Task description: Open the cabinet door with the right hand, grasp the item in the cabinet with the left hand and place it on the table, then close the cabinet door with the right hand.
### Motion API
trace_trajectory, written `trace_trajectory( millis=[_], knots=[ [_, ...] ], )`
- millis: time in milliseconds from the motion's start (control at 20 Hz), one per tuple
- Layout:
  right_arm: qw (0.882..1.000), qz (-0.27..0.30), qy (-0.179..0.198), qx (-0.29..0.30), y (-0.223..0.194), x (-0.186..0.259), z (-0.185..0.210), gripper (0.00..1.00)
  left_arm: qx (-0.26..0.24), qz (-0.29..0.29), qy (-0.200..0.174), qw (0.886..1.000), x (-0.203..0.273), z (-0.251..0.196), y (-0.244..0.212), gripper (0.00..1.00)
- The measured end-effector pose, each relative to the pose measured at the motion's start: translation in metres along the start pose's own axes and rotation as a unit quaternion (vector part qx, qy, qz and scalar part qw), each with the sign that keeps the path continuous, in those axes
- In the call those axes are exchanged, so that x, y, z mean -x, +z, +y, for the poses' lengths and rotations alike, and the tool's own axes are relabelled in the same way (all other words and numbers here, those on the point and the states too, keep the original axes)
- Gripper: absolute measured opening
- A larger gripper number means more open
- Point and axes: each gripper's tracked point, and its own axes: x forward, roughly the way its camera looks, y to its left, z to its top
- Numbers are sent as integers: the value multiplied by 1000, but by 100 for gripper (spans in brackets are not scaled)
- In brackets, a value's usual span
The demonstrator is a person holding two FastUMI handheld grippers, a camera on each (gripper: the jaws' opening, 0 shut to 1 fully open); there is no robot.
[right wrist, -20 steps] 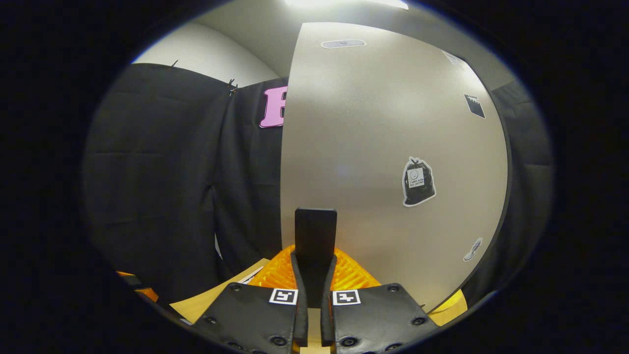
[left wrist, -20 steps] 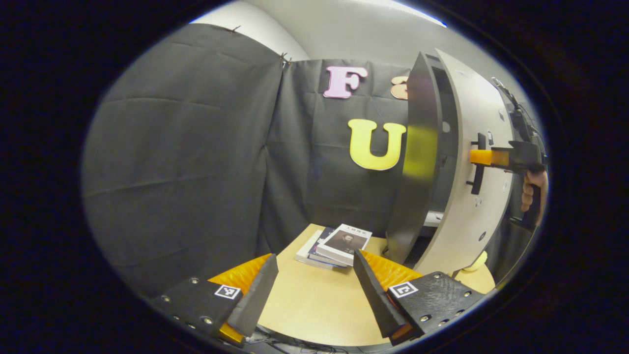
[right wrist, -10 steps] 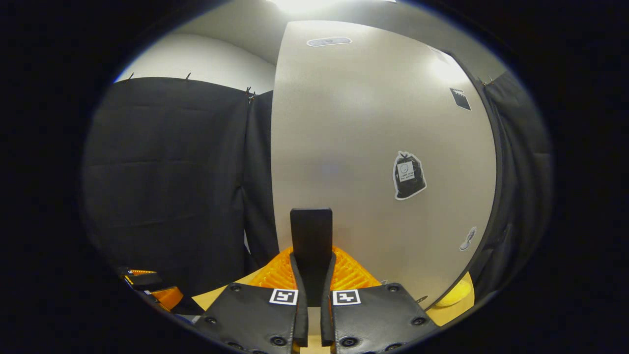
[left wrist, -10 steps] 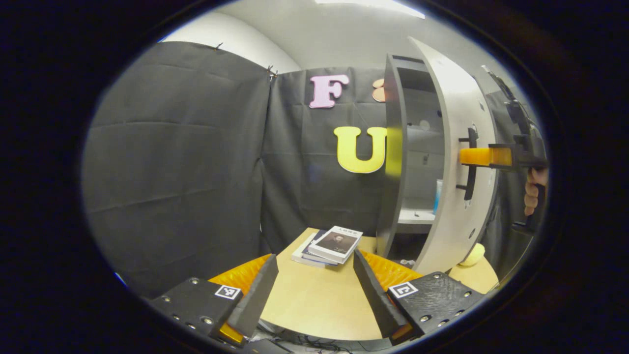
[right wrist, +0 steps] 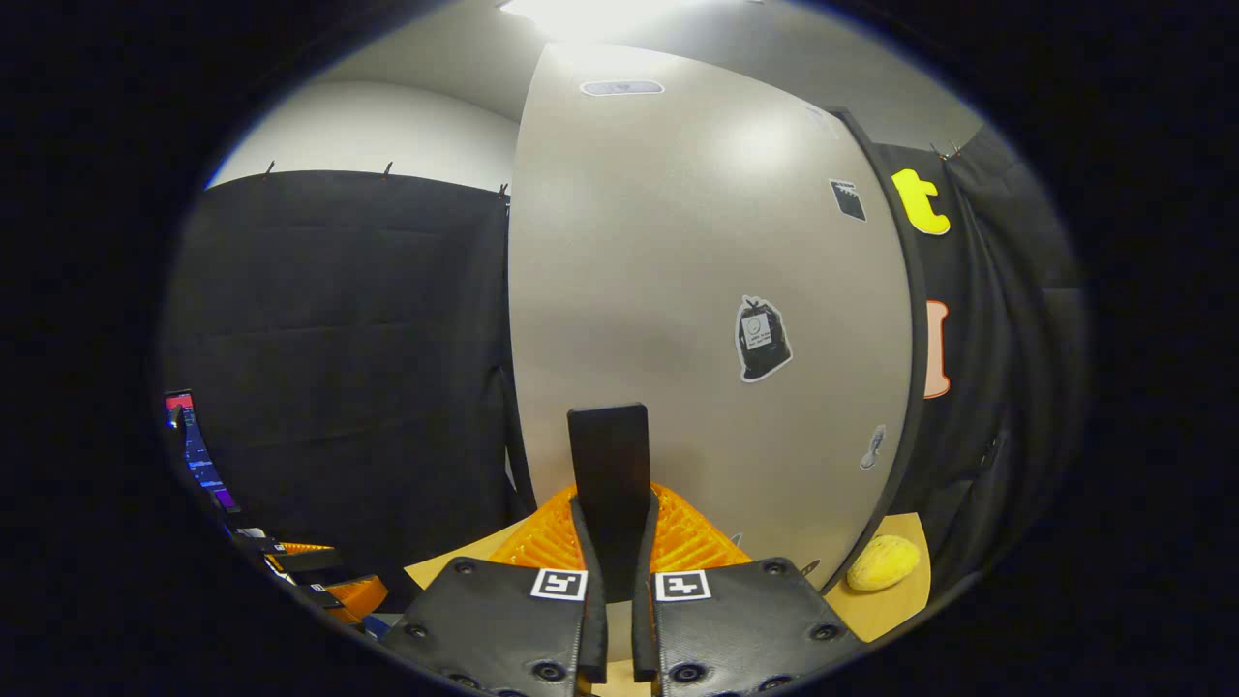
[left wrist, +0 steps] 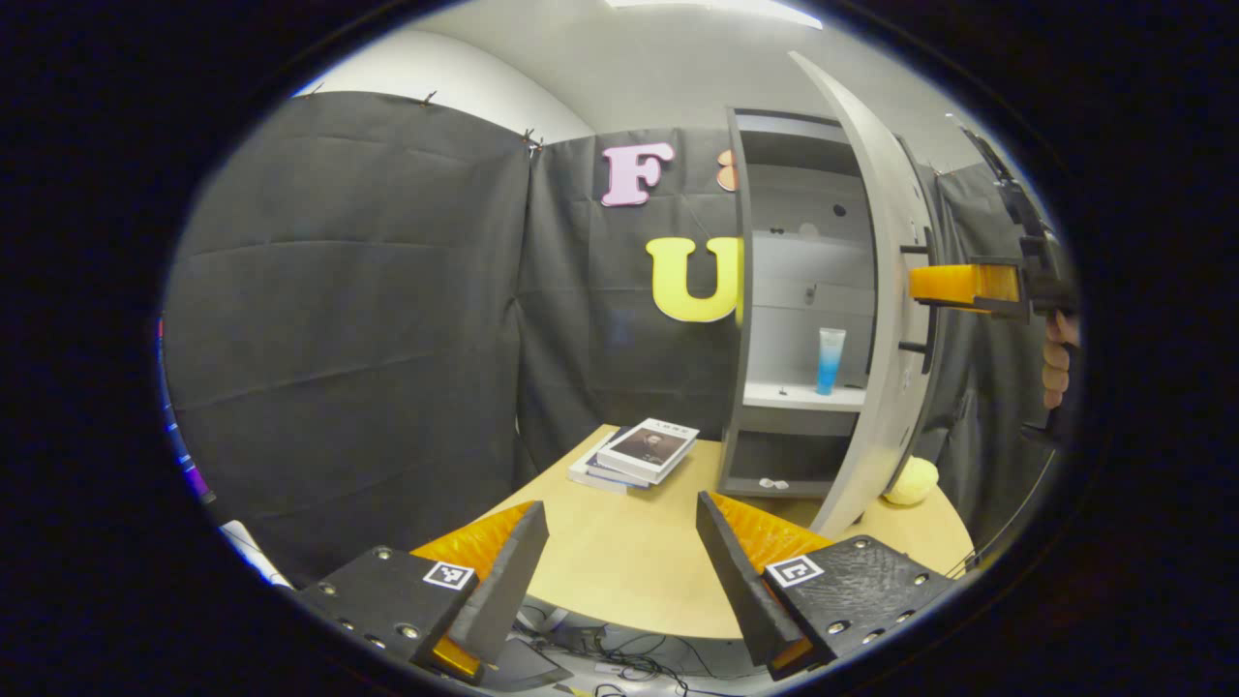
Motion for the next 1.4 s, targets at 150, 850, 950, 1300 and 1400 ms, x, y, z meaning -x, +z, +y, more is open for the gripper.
trace_trajectory(
  millis=[150,850,950,1300,1400],
  knots=[
    [1000,2,-6,-6,-1,23,-16,12,2,3,-9,1000,15,-18,-7,94],
    [997,15,-59,-46,-4,104,-94,11,-37,4,-103,994,0,-127,-6,94],
    [996,11,-68,-49,-4,112,-105,11,-41,13,-123,991,0,-147,-13,94],
    [993,10,-119,9,-4,127,-144,8,-53,33,-163,985,-12,-190,-25,94],
    [993,14,-119,-6,-8,126,-147,10,-55,32,-169,984,-14,-197,-18,94]
  ],
)
